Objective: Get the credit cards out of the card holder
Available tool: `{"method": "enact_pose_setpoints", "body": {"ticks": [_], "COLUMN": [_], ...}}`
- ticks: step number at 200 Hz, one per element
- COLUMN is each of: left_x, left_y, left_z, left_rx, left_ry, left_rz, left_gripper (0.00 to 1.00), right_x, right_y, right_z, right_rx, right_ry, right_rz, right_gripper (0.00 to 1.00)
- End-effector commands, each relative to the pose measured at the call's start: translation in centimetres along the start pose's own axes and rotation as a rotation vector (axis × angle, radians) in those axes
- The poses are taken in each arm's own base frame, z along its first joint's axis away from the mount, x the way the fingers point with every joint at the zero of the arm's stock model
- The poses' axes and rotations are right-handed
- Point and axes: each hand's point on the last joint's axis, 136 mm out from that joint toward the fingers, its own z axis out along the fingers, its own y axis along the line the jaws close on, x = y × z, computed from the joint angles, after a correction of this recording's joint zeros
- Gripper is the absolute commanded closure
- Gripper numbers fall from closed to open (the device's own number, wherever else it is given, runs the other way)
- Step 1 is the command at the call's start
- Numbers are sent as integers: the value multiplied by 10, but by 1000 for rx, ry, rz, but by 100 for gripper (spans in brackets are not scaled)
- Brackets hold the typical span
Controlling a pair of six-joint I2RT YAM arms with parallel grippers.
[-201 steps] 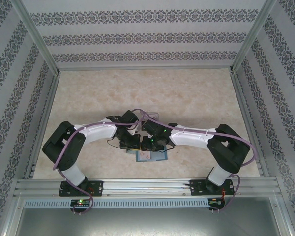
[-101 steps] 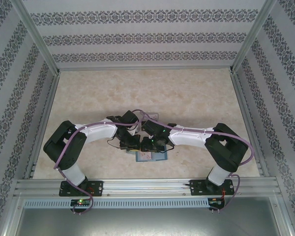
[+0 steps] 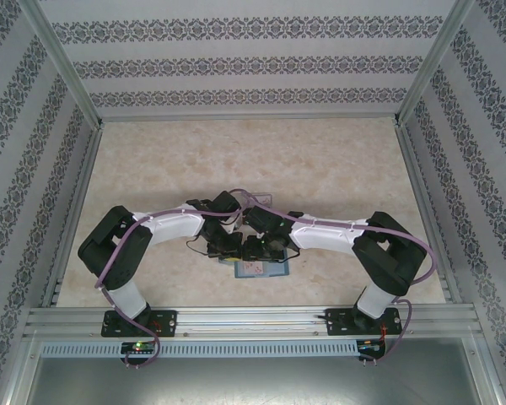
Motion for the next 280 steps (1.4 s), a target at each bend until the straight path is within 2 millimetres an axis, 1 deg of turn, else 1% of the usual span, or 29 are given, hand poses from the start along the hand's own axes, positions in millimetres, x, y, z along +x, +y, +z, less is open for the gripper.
{"method": "enact_pose_setpoints", "body": {"ticks": [1, 24, 42, 62, 87, 113, 149, 172, 201, 249, 280], "left_x": [3, 4, 2, -1, -4, -5, -2, 0, 5, 9, 11], "left_y": [-1, -1, -11, -22, -28, -35, -44, -41, -25, -5, 1], "left_z": [3, 0, -3, -8, -13, -12, -5, 4, 15, 20, 21], "left_rx": [-52, -53, -9, 31, 47, 61, 78, 59, -1, -94, -119], "left_ry": [8, 4, -8, -25, -43, -47, -31, -3, 34, 56, 65], "left_rz": [60, 60, 61, 56, 58, 61, 71, 75, 72, 77, 79], "left_gripper": [90, 91, 91, 90, 90, 90, 91, 90, 91, 91, 91], "right_x": [2, 2, 3, 3, 4, 5, 7, 7, 7, 4, 2], "right_y": [-13, -8, -8, -14, -21, -23, -24, -22, -19, -8, -3], "right_z": [-7, -13, -13, -11, -7, -4, 2, 3, 1, -10, -18], "right_rx": [43, 10, 6, 22, 36, 42, 23, 4, -31, -150, -221], "right_ry": [-22, -40, -35, -35, -29, -25, -14, -17, -19, -54, -77], "right_rz": [-10, -15, -14, -6, 4, 1, 7, 12, 17, 37, 55], "right_gripper": [51, 50, 50, 50, 50, 50, 52, 53, 55, 62, 66]}}
